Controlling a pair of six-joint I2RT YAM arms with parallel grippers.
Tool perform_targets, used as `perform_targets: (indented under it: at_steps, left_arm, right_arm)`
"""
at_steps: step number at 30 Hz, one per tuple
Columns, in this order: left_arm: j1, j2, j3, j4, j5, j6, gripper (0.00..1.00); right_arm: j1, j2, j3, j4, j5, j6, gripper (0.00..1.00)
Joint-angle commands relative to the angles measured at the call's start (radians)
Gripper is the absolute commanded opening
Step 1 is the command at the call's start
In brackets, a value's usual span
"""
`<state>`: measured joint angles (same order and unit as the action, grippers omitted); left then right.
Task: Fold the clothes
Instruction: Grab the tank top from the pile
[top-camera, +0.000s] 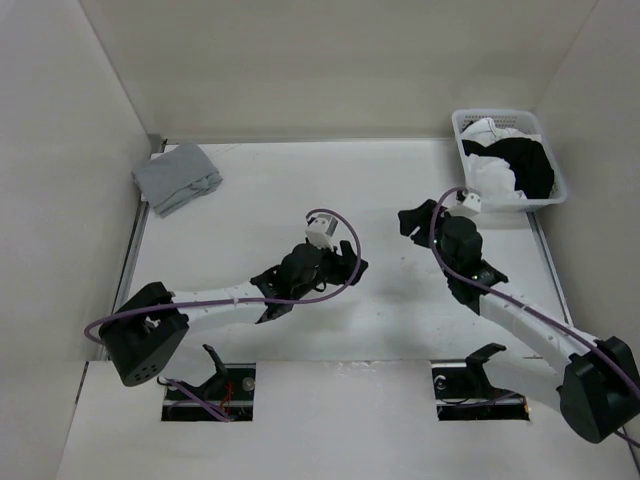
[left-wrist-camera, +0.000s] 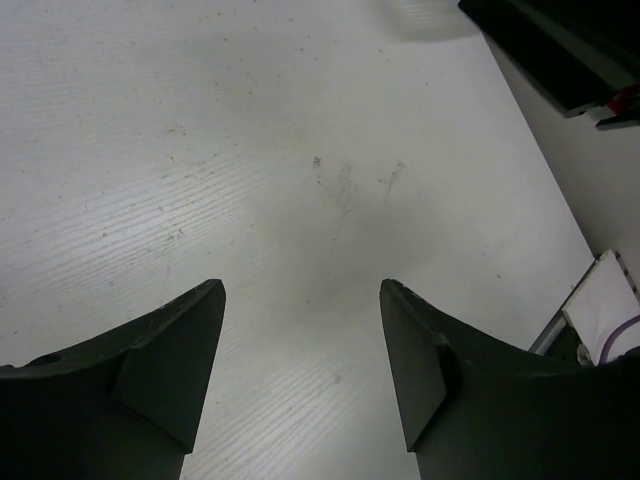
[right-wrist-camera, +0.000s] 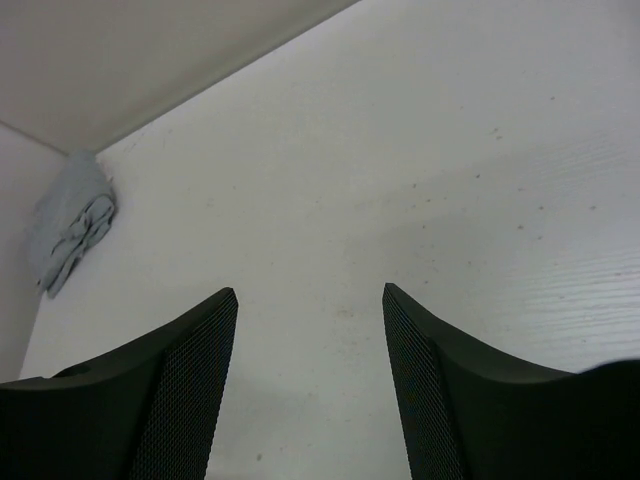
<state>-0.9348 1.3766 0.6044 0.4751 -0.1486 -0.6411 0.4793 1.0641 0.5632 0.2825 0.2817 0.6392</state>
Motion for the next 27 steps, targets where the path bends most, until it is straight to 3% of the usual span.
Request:
perform_targets:
  at_steps: [1,2,3,5,9,13,15,20,23,27]
  left_arm:
    - [-0.011,-0.002,0.026,0.037,0.012,0.049,0.64]
    - [-0.011,-0.007,0.02,0.036,0.014,0.054,0.64]
    - [-0.008,-0.013,0.008,0.043,0.014,0.06,0.64]
    - [-0.003,-0.014,-0.005,0.051,0.012,0.069,0.64]
    - [0.004,-0.022,-0.029,0.074,0.003,0.084,0.64]
    - [0.012,-0.037,-0.058,0.12,0.0,0.095,0.62]
    - [0.024,-0.053,-0.078,0.143,0.001,0.098,0.6]
    - [0.069,-0.065,-0.11,0.178,0.01,0.086,0.58]
    - [0.092,-0.041,-0.114,0.189,0.027,0.07,0.58]
    - [0.101,-0.024,-0.112,0.194,0.038,0.064,0.58]
  right_arm:
    - [-0.055,-0.075,0.082,-0.069,0.06,-0.021,0.62]
    - [-0.083,-0.088,0.102,-0.089,0.059,-0.032,0.53]
    - [-0.133,-0.095,0.142,-0.121,0.048,-0.05,0.38]
    - [-0.199,-0.086,0.205,-0.172,0.044,-0.073,0.24]
    - [-0.342,-0.001,0.332,-0.235,0.047,-0.084,0.1]
    - [-0.475,0.152,0.458,-0.264,0.082,-0.082,0.07]
    - [-0.538,0.268,0.539,-0.287,0.097,-0.093,0.14]
    - [-0.656,0.531,0.707,-0.302,0.061,-0.119,0.54]
    - [-0.673,0.672,0.817,-0.353,-0.009,-0.145,0.65]
    - [-0.68,0.801,0.905,-0.381,0.02,-0.167,0.69]
